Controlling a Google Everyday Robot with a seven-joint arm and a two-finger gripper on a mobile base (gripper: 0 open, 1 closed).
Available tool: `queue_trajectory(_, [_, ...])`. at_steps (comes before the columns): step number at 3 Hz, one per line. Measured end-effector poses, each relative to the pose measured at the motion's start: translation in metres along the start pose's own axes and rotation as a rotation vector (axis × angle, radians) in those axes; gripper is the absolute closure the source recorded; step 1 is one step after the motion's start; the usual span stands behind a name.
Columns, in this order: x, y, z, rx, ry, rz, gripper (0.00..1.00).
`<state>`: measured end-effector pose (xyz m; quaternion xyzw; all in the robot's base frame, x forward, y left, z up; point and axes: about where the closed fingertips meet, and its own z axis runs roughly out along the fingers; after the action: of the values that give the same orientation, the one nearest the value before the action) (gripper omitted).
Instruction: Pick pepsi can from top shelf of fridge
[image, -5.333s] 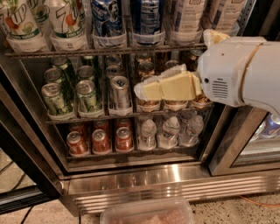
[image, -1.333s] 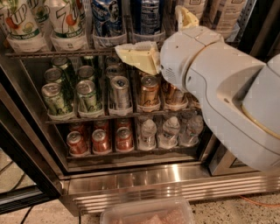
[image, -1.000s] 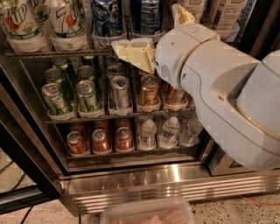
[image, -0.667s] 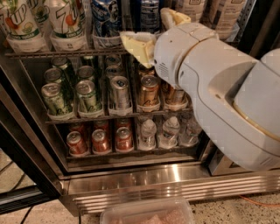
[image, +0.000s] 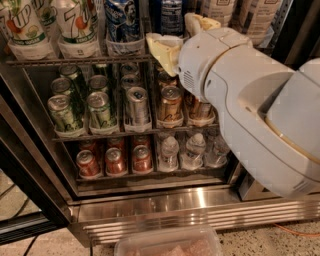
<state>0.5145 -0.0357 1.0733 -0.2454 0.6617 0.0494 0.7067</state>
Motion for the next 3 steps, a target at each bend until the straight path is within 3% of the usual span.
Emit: queue_trajectory(3, [0.009,-0.011,0.016,0.046,0.011,0.014,0.43])
